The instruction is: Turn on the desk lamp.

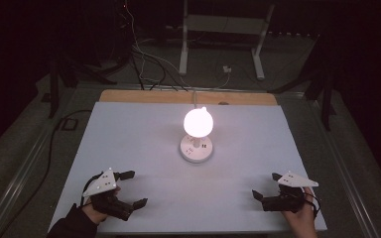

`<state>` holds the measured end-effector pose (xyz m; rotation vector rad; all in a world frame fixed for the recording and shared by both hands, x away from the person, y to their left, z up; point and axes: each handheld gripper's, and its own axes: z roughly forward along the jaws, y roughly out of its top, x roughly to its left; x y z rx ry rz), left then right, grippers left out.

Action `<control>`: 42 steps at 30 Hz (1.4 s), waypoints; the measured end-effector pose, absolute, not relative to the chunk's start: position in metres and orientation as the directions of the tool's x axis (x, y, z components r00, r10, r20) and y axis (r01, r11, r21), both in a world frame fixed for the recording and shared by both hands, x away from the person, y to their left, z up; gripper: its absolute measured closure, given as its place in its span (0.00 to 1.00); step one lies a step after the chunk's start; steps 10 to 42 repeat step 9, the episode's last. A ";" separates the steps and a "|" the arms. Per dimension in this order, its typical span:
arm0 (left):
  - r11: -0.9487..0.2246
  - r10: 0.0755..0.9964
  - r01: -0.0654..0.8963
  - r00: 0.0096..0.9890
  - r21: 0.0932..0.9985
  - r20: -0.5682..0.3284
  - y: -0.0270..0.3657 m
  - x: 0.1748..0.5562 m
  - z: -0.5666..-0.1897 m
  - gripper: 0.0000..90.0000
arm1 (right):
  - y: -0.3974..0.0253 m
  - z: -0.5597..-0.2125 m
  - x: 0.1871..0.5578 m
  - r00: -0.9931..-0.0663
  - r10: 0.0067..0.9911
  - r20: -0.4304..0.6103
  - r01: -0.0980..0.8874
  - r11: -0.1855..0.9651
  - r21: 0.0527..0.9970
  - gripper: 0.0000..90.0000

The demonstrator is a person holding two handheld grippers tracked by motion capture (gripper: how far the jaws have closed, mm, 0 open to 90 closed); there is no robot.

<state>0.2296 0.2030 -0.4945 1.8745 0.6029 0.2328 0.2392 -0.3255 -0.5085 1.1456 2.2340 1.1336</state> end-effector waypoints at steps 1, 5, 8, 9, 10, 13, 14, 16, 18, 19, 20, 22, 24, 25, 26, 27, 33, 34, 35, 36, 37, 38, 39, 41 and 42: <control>-0.273 0.511 0.295 0.851 0.916 -0.122 0.203 0.230 -0.495 0.00 | -0.325 -0.509 0.240 -0.594 0.804 0.027 0.497 0.341 0.798 0.00; -0.270 0.509 0.295 0.852 0.917 -0.124 0.203 0.230 -0.494 0.00 | -0.324 -0.509 0.240 -0.601 0.799 0.027 0.493 0.344 0.799 0.00; -0.276 0.509 0.295 0.852 0.915 -0.121 0.203 0.230 -0.495 0.00 | -0.324 -0.509 0.240 -0.601 0.799 0.031 0.498 0.343 0.796 0.00; -0.274 0.509 0.294 0.852 0.916 -0.122 0.203 0.230 -0.494 0.00 | -0.323 -0.509 0.240 -0.602 0.798 0.031 0.497 0.344 0.797 0.00; -0.274 0.509 0.294 0.852 0.916 -0.122 0.203 0.230 -0.494 0.00 | -0.323 -0.509 0.240 -0.602 0.798 0.031 0.497 0.344 0.797 0.00; -0.274 0.509 0.294 0.852 0.916 -0.122 0.203 0.230 -0.494 0.00 | -0.323 -0.509 0.240 -0.602 0.798 0.031 0.497 0.344 0.797 0.00; -0.274 0.509 0.294 0.852 0.916 -0.122 0.203 0.230 -0.494 0.00 | -0.323 -0.509 0.240 -0.602 0.798 0.031 0.497 0.344 0.797 0.00; -0.274 0.509 0.294 0.852 0.916 -0.122 0.203 0.230 -0.494 0.00 | -0.323 -0.509 0.240 -0.602 0.798 0.031 0.497 0.344 0.797 0.00; -0.274 0.509 0.294 0.852 0.916 -0.122 0.203 0.230 -0.494 0.00 | -0.323 -0.509 0.240 -0.602 0.798 0.031 0.497 0.344 0.797 0.00; -0.274 0.509 0.294 0.852 0.916 -0.122 0.203 0.230 -0.494 0.00 | -0.323 -0.509 0.240 -0.602 0.798 0.031 0.497 0.344 0.797 0.00; -0.274 0.509 0.294 0.852 0.916 -0.122 0.203 0.230 -0.494 0.00 | -0.323 -0.509 0.240 -0.602 0.798 0.031 0.497 0.344 0.797 0.00; -0.274 0.509 0.294 0.852 0.916 -0.122 0.203 0.230 -0.494 0.00 | -0.323 -0.509 0.240 -0.602 0.798 0.031 0.497 0.344 0.797 0.00; -0.274 0.509 0.294 0.852 0.916 -0.122 0.203 0.230 -0.494 0.00 | -0.323 -0.509 0.240 -0.602 0.798 0.031 0.497 0.344 0.797 0.00; -0.274 0.509 0.294 0.852 0.916 -0.122 0.203 0.230 -0.494 0.00 | -0.323 -0.509 0.240 -0.602 0.798 0.031 0.497 0.344 0.797 0.00; -0.274 0.509 0.294 0.852 0.916 -0.122 0.203 0.230 -0.494 0.00 | -0.323 -0.509 0.240 -0.602 0.798 0.031 0.497 0.344 0.797 0.00; -0.274 0.509 0.294 0.852 0.916 -0.122 0.203 0.230 -0.494 0.00 | -0.323 -0.509 0.240 -0.602 0.798 0.031 0.497 0.344 0.797 0.00; -0.274 0.509 0.294 0.852 0.916 -0.122 0.203 0.230 -0.494 0.00 | -0.323 -0.509 0.240 -0.602 0.798 0.031 0.497 0.344 0.797 0.00; -0.274 0.509 0.294 0.852 0.916 -0.122 0.203 0.230 -0.494 0.00 | -0.323 -0.509 0.240 -0.602 0.798 0.031 0.497 0.344 0.797 0.00; -0.274 0.509 0.294 0.852 0.916 -0.122 0.203 0.230 -0.494 0.00 | -0.323 -0.509 0.240 -0.602 0.798 0.031 0.497 0.344 0.797 0.00; -0.274 0.509 0.294 0.852 0.916 -0.122 0.203 0.230 -0.494 0.00 | -0.323 -0.509 0.240 -0.602 0.798 0.031 0.497 0.344 0.797 0.00; -0.274 0.509 0.294 0.852 0.916 -0.122 0.203 0.230 -0.494 0.00 | -0.323 -0.509 0.240 -0.602 0.798 0.031 0.497 0.344 0.797 0.00; -0.274 0.509 0.294 0.852 0.916 -0.122 0.203 0.230 -0.494 0.00 | -0.323 -0.509 0.240 -0.602 0.798 0.031 0.497 0.344 0.797 0.00; -0.274 0.509 0.294 0.852 0.916 -0.122 0.203 0.230 -0.494 0.00 | -0.323 -0.509 0.240 -0.602 0.798 0.031 0.497 0.344 0.797 0.00; -0.274 0.509 0.294 0.852 0.916 -0.122 0.203 0.230 -0.494 0.00 | -0.323 -0.509 0.240 -0.602 0.798 0.031 0.497 0.344 0.797 0.00; -0.274 0.509 0.294 0.852 0.916 -0.122 0.203 0.230 -0.494 0.00 | -0.323 -0.509 0.240 -0.602 0.798 0.031 0.497 0.344 0.797 0.00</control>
